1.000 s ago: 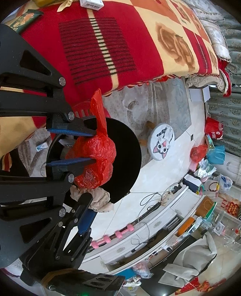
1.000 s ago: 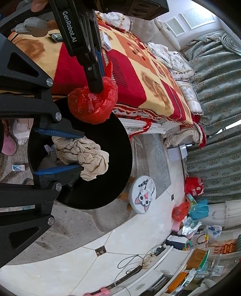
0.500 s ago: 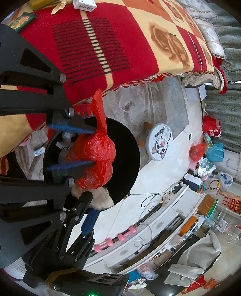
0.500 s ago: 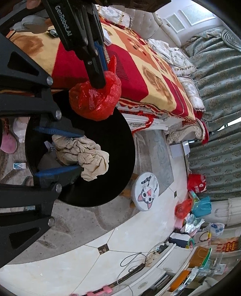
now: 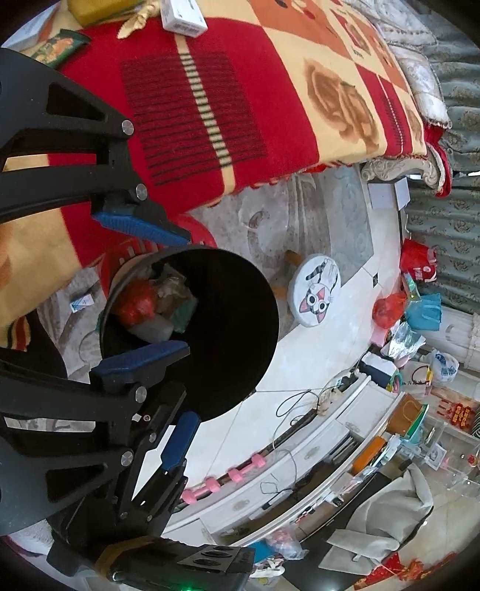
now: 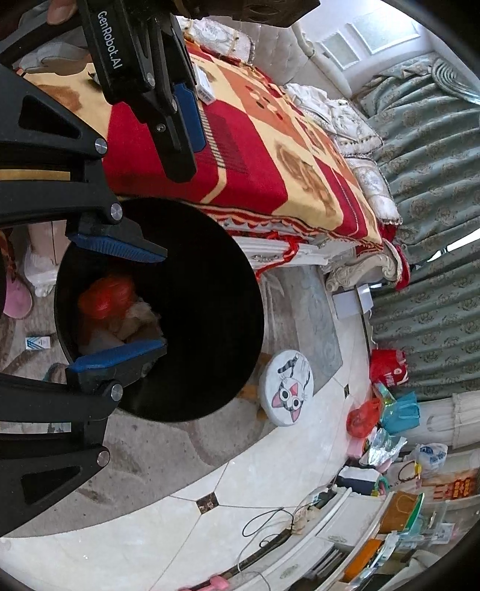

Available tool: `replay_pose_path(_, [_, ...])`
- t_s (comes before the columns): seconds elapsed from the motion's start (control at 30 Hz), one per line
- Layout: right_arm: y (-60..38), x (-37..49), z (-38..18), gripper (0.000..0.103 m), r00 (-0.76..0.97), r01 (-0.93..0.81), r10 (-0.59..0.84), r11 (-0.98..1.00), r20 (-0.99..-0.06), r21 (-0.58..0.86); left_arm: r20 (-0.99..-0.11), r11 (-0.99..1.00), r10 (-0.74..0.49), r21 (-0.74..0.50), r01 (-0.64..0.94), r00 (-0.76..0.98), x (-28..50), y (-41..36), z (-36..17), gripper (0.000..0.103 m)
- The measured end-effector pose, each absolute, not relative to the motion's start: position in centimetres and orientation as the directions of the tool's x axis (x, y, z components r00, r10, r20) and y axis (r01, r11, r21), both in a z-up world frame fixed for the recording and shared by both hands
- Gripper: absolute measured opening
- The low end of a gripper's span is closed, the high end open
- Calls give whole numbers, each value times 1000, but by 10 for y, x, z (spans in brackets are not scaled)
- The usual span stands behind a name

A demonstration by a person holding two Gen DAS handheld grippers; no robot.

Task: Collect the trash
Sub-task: 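Carry the red bag and beige cloth over the black bin and open both tools, then bring both open tools back to the trash on the blanket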

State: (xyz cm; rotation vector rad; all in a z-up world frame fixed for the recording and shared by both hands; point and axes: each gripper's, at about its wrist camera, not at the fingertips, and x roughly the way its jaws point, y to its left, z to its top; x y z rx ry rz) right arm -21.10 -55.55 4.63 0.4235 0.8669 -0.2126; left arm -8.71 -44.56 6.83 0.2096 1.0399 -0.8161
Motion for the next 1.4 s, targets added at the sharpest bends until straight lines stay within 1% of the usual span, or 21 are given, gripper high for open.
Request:
replay_pose_path(0.37, [-526,-207,57,42,641,315,-4,913,-768,258,-814,731,-472,-147,666,338,-95,-409,86,52])
replay_pose_path(0.53, [-510,-202,58,42,632,292,7,924,-775,246,-815,759,-453,-141,635,360,-94,-380,90,52])
replay_pose_path(0.87, [-452,-180,62,43,625,162,108,951,-773,264,-831,821,-388,-115,559,399,-88,-308,87,52])
replay_pose_path(0.97, [-435,-174,60,47,616,126,146,952,-774,279,-838,839,-369,-115,532,401,-84,-282,86,52])
replay_pose_path(1.03, [-421,-170,60,58,609,88,178,953,-773,289,-841,853,-356,-114,510,407,-81,-261,86,52])
replay_pose_path(1.07, [-412,-168,60,59,605,67,191,955,-773,289,-842,859,-347,-110,499,412,-81,-252,86,52])
replay_pose_path(1.4, [-319,-140,52,60,532,-163,305,952,-790,258,-866,941,-221,-68,331,449,-61,-145,71,52])
